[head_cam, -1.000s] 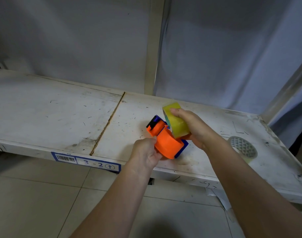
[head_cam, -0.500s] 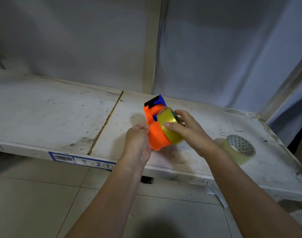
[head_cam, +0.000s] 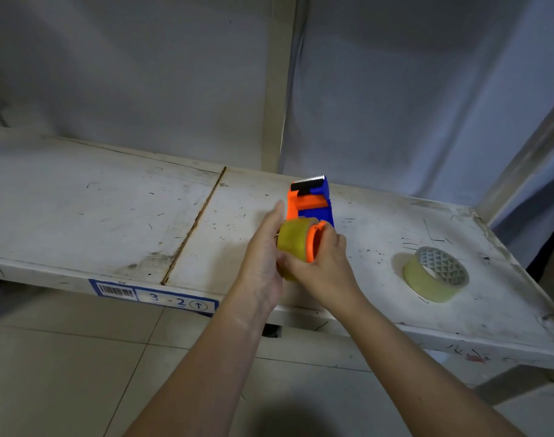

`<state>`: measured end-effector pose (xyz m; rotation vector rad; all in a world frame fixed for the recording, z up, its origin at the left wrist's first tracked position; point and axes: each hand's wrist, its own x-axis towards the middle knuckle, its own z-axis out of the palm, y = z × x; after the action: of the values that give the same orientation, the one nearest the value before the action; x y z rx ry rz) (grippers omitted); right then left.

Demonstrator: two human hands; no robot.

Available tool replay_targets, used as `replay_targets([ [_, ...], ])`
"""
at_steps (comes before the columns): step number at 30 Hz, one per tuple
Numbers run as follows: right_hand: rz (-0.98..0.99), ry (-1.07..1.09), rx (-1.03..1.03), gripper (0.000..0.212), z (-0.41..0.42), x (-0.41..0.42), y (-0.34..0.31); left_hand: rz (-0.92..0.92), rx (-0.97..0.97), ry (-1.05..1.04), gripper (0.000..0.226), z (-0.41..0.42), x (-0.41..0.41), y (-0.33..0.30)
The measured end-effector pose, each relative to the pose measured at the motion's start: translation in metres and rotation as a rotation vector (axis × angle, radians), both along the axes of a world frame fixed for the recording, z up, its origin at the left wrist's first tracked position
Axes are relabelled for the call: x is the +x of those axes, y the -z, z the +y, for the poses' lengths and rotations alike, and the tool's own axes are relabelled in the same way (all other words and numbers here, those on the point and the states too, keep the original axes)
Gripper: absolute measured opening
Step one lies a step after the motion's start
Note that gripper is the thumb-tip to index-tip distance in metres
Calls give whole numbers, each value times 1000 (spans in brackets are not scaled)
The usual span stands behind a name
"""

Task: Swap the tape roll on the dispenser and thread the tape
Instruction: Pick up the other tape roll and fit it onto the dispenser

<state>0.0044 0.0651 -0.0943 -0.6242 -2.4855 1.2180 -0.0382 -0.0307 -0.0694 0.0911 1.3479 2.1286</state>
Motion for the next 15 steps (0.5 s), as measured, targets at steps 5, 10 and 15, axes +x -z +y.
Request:
replay_targets([
  [5,-72,-67,115,75,1,15,-7,167,-211,42,42,0,0,5],
  [10,47,-90,-60,27,20,49,-17,285,-341,22,15,-8,-12,0],
  [15,-83,289,-316,28,48,48,-2,415,-420,123,14,-10,-15,-3],
])
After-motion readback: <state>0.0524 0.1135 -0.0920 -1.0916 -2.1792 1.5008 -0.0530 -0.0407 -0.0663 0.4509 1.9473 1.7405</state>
